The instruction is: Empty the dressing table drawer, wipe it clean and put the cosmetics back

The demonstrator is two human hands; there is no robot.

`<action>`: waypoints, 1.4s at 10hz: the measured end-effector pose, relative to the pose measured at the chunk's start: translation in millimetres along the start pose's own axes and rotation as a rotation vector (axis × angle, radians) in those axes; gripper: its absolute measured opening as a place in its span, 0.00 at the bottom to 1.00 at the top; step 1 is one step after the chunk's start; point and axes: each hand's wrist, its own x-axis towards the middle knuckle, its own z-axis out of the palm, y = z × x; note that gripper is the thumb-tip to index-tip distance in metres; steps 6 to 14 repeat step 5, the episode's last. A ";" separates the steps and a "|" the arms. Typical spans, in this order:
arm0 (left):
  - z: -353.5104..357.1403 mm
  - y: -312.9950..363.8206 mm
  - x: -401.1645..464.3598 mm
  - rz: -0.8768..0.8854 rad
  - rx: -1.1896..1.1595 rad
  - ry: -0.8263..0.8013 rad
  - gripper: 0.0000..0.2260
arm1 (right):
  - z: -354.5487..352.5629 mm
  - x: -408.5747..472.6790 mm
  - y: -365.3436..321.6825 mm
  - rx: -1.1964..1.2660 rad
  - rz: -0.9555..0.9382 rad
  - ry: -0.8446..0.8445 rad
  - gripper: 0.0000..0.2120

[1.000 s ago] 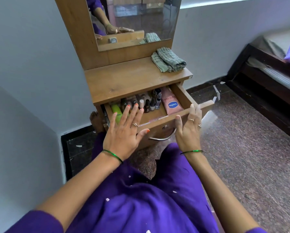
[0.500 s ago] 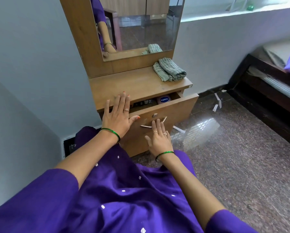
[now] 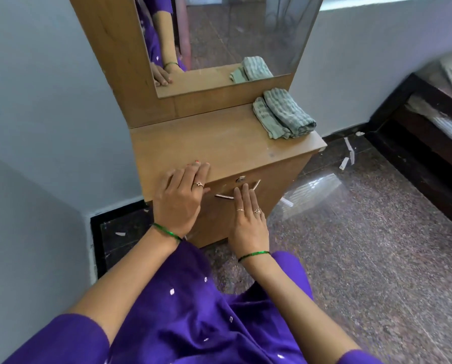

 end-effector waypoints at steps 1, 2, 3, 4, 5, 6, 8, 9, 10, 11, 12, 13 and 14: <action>3.8 3.3 -1.6 -0.035 -0.027 0.075 0.14 | 7.0 -1.3 -1.2 -0.013 -0.002 0.037 0.37; 3.2 4.5 0.2 -0.057 -0.057 0.113 0.13 | 0.1 -1.1 -5.1 -0.017 0.040 -0.037 0.41; -3.3 3.4 5.7 -0.063 -0.080 0.028 0.13 | -12.6 -0.9 -10.7 -0.053 0.057 -0.166 0.37; -16.4 0.8 17.2 -0.086 -0.122 -0.195 0.17 | -33.7 6.6 -12.3 -0.081 0.096 -0.296 0.36; -37.4 -4.3 32.4 -0.086 -0.193 -0.455 0.32 | -78.5 24.9 -23.2 -0.124 0.078 -0.404 0.27; -37.4 -4.3 32.4 -0.086 -0.193 -0.455 0.32 | -78.5 24.9 -23.2 -0.124 0.078 -0.404 0.27; -37.4 -4.3 32.4 -0.086 -0.193 -0.455 0.32 | -78.5 24.9 -23.2 -0.124 0.078 -0.404 0.27; -37.4 -4.3 32.4 -0.086 -0.193 -0.455 0.32 | -78.5 24.9 -23.2 -0.124 0.078 -0.404 0.27; -37.4 -4.3 32.4 -0.086 -0.193 -0.455 0.32 | -78.5 24.9 -23.2 -0.124 0.078 -0.404 0.27; -37.4 -4.3 32.4 -0.086 -0.193 -0.455 0.32 | -78.5 24.9 -23.2 -0.124 0.078 -0.404 0.27; -37.4 -4.3 32.4 -0.086 -0.193 -0.455 0.32 | -78.5 24.9 -23.2 -0.124 0.078 -0.404 0.27; -37.4 -4.3 32.4 -0.086 -0.193 -0.455 0.32 | -78.5 24.9 -23.2 -0.124 0.078 -0.404 0.27; -37.4 -4.3 32.4 -0.086 -0.193 -0.455 0.32 | -78.5 24.9 -23.2 -0.124 0.078 -0.404 0.27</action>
